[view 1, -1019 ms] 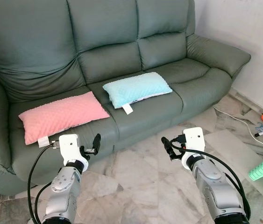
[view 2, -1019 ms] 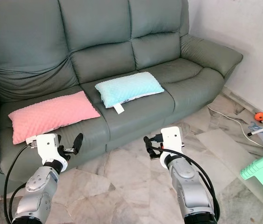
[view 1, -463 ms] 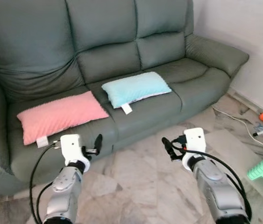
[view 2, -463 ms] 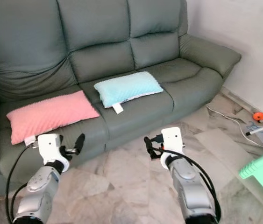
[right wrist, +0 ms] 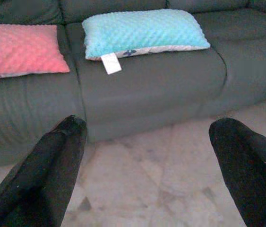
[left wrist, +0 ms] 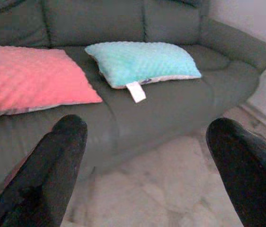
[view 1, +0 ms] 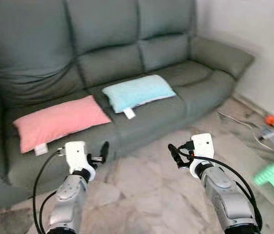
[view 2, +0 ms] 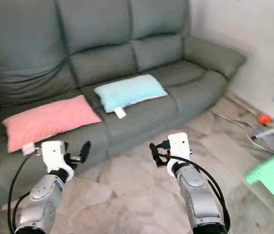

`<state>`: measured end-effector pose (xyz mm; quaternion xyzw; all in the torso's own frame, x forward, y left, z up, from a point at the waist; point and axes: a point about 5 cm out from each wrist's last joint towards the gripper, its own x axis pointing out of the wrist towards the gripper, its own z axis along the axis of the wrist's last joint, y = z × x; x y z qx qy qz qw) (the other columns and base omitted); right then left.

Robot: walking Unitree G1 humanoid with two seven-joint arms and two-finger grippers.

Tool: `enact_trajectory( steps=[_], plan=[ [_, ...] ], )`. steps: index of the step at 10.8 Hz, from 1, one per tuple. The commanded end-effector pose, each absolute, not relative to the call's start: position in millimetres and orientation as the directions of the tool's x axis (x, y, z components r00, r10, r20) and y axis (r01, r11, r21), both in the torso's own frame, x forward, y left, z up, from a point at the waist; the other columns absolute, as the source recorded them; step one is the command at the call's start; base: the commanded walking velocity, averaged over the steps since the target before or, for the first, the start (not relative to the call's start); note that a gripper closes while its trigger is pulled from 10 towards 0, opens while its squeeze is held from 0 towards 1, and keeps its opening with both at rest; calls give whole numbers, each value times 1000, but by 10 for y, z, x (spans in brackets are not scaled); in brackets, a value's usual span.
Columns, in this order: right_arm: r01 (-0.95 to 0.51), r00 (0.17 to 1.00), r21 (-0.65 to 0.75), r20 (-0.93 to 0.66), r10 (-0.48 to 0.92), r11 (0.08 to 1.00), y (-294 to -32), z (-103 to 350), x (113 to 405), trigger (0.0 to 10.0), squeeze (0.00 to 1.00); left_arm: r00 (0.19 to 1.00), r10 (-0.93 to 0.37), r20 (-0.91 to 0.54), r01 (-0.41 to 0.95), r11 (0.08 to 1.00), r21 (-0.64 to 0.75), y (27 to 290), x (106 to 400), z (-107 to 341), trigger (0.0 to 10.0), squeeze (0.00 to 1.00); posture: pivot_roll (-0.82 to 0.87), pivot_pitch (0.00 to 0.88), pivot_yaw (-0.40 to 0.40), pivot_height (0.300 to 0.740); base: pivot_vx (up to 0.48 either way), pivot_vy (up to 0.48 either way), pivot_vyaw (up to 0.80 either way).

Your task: Move the pillow to the sofa

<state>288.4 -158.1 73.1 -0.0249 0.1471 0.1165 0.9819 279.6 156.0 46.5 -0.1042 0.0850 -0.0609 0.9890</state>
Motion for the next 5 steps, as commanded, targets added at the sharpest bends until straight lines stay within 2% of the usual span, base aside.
enact_trajectory(
  steps=[1, 5],
  plan=[
    [-215, 936, -14, -288, 202, 977, -1631, 758, 2885, 10000, 0, 975, -151, -160, 114, 968, -222, 1550, 2807, 468, 10000, 0, -239, 47, -44, 740, 0, 0, -800],
    [-214, 934, -13, -297, 200, 977, -1635, 751, 2882, 10000, 0, 974, -159, -161, 120, 966, -228, 1535, 2802, 465, 10000, 0, -237, 45, -46, 740, 0, 0, -800]
  ],
)
